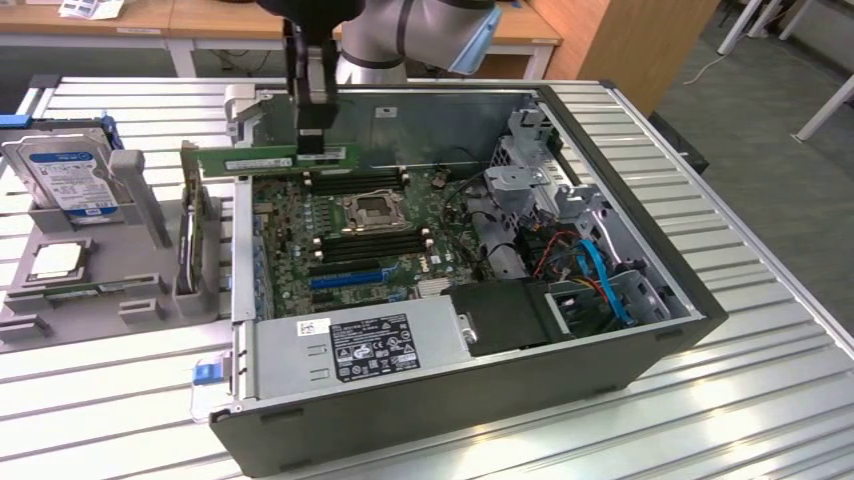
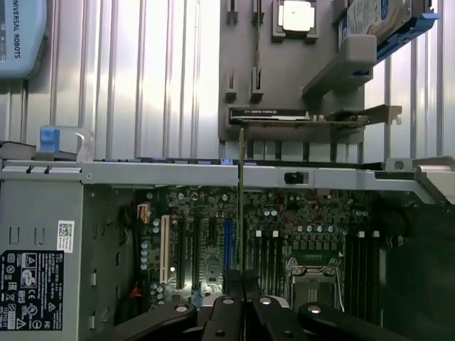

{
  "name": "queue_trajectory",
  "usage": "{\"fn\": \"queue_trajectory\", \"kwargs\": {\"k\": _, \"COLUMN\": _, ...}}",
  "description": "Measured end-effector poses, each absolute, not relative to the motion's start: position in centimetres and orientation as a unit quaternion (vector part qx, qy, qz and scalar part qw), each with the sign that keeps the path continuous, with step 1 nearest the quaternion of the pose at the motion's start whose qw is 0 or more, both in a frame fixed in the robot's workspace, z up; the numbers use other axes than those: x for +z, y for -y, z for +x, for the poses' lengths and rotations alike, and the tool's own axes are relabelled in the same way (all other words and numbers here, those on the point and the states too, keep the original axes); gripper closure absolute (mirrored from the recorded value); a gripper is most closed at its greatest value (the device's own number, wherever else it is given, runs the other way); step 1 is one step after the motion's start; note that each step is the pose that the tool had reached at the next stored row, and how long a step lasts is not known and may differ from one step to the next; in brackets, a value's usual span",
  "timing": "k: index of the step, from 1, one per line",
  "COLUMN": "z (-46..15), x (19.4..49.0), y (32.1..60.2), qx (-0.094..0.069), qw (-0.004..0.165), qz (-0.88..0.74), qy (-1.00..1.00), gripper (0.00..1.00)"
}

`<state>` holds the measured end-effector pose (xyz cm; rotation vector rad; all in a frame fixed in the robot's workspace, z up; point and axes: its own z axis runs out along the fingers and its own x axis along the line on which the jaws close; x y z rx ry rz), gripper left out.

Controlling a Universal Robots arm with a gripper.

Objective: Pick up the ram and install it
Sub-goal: 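Pick up the ram and move it above insertion slot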

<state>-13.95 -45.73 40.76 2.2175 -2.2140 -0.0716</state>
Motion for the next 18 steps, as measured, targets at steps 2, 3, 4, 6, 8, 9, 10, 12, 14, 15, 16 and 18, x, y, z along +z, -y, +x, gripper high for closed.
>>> {"fn": "queue_trajectory", "kwargs": {"k": 2, "z": -13.5, "x": 40.8, "y": 45.7, "qx": -0.023, "qw": 0.004, "qz": 0.708, "qy": 0.706, "gripper": 0.88}}
{"fn": "queue_trajectory", "kwargs": {"k": 3, "z": -13.2, "x": 40.8, "y": 45.7, "qx": -0.023, "qw": 0.004, "qz": 0.708, "qy": 0.706, "gripper": 0.88}}
{"fn": "queue_trajectory", "kwargs": {"k": 4, "z": -13.0, "x": 40.8, "y": 45.7, "qx": -0.023, "qw": 0.004, "qz": 0.708, "qy": 0.706, "gripper": 0.88}}
{"fn": "queue_trajectory", "kwargs": {"k": 6, "z": -12.5, "x": 40.8, "y": 45.7, "qx": -0.023, "qw": 0.004, "qz": 0.708, "qy": 0.706, "gripper": 0.88}}
{"fn": "queue_trajectory", "kwargs": {"k": 8, "z": -12.0, "x": 40.8, "y": 45.7, "qx": -0.023, "qw": 0.004, "qz": 0.707, "qy": 0.706, "gripper": 0.88}}
{"fn": "queue_trajectory", "kwargs": {"k": 9, "z": -11.8, "x": 40.8, "y": 45.7, "qx": -0.023, "qw": 0.004, "qz": 0.708, "qy": 0.706, "gripper": 0.88}}
{"fn": "queue_trajectory", "kwargs": {"k": 10, "z": -11.5, "x": 40.8, "y": 45.7, "qx": -0.023, "qw": 0.004, "qz": 0.708, "qy": 0.706, "gripper": 0.88}}
{"fn": "queue_trajectory", "kwargs": {"k": 12, "z": -11.0, "x": 40.8, "y": 45.7, "qx": -0.023, "qw": 0.004, "qz": 0.708, "qy": 0.706, "gripper": 0.88}}
{"fn": "queue_trajectory", "kwargs": {"k": 14, "z": -10.6, "x": 40.8, "y": 45.7, "qx": -0.023, "qw": 0.004, "qz": 0.707, "qy": 0.706, "gripper": 0.88}}
{"fn": "queue_trajectory", "kwargs": {"k": 15, "z": -10.3, "x": 40.8, "y": 45.7, "qx": -0.023, "qw": 0.004, "qz": 0.707, "qy": 0.706, "gripper": 0.88}}
{"fn": "queue_trajectory", "kwargs": {"k": 16, "z": -10.1, "x": 40.8, "y": 45.7, "qx": -0.023, "qw": 0.004, "qz": 0.707, "qy": 0.706, "gripper": 0.88}}
{"fn": "queue_trajectory", "kwargs": {"k": 18, "z": -9.6, "x": 40.8, "y": 45.7, "qx": -0.023, "qw": 0.004, "qz": 0.708, "qy": 0.706, "gripper": 0.88}}
